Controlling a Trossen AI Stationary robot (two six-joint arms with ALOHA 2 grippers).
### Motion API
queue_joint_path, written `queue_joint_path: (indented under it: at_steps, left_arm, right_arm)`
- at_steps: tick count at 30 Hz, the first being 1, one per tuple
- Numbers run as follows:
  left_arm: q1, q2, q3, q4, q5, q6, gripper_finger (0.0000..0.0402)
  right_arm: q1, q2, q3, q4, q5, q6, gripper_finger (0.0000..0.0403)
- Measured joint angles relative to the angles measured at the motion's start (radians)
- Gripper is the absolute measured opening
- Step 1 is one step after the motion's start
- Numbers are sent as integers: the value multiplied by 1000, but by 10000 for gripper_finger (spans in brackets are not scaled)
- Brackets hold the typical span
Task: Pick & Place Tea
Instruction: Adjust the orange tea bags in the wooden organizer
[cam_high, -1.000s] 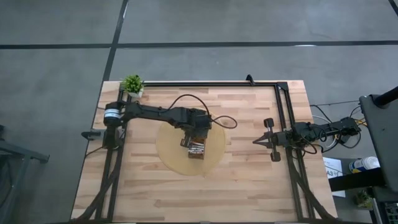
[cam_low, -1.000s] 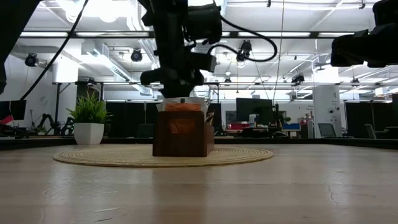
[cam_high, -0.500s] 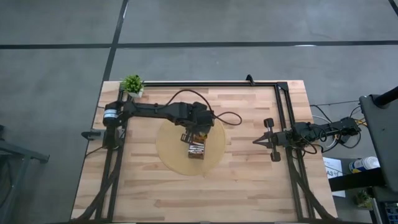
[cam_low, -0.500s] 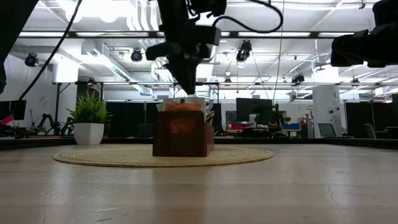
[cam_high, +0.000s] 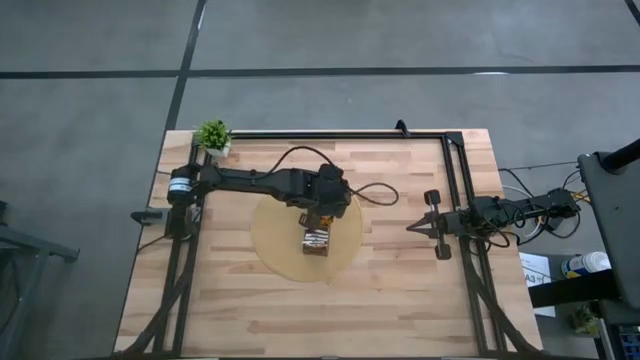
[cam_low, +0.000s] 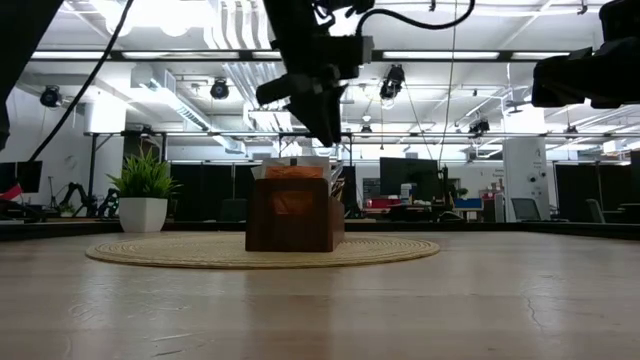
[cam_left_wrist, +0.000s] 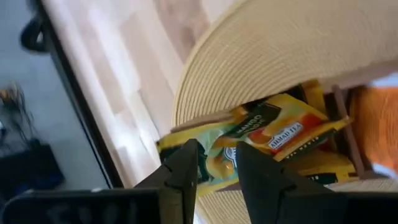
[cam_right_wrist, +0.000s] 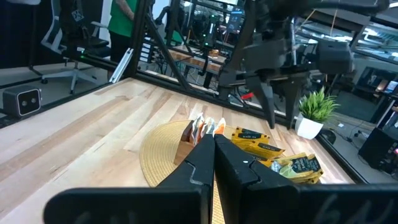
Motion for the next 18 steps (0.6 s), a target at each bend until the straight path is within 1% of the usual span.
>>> queue_joint_path:
  at_steps: [2,4,13,18]
  left_arm:
    - [0,7,-1,5,1,61,104]
    - [3,7,-1,32,3,82,104]
    - [20,47,-1,110,9,60,104]
    - [19,86,-2,92,10,58,104]
  right_arm:
    - [0,0,0,0,0,0,8]
    - [0,0,0,0,0,0,8]
    - [0,0,0,0,0,0,8]
    - [0,0,0,0,0,0,8]
